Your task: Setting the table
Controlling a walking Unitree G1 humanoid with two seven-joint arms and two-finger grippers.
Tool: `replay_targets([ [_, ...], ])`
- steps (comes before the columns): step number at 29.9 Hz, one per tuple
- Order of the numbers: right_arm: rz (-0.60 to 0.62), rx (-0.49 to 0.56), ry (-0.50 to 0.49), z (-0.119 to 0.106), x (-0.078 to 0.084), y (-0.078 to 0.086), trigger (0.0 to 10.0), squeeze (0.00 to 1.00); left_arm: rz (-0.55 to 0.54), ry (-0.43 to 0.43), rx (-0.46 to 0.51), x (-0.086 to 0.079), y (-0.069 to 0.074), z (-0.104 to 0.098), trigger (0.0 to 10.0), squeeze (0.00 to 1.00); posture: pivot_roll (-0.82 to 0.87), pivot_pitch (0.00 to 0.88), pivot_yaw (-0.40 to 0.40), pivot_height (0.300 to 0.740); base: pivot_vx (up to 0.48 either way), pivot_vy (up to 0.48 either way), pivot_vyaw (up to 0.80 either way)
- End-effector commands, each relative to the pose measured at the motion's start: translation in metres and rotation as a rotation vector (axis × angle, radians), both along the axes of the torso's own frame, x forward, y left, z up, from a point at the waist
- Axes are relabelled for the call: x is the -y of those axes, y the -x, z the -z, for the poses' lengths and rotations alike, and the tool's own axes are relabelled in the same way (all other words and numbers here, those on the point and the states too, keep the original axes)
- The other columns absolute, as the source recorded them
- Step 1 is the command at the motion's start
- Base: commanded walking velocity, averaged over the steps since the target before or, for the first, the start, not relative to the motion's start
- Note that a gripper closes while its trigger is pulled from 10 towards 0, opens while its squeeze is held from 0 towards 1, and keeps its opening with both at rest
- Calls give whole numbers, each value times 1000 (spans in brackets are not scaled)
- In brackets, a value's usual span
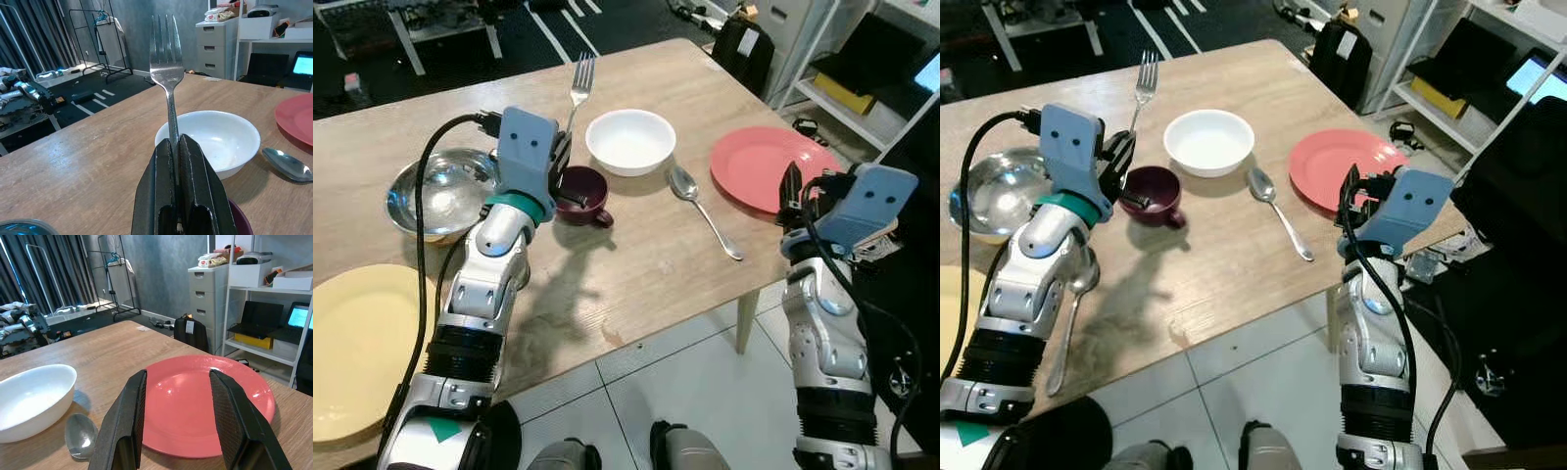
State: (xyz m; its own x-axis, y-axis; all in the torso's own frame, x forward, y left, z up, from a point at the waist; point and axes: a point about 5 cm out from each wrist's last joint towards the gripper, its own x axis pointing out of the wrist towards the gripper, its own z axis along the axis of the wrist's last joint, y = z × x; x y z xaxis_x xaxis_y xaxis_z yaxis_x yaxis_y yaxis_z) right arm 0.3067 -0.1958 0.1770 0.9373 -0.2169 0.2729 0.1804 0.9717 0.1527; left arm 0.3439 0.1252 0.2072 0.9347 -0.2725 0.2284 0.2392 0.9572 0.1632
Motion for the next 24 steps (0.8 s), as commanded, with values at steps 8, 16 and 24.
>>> replay_targets([
  [8,-192,23,-13,-11,-23,2,10000,0,46,53,-15,4,2,-3,10000,0,-11,22,70,740,0,0,0],
  [16,-623,111,-131,-39,-79,17,10000,0,286,64,44,31,15,-21,10000,0,2,35,64,740,0,0,0],
  [24,-904,165,-358,-54,-109,30,10000,0,484,7,113,50,34,-31,10000,0,8,36,61,740,0,0,0],
])
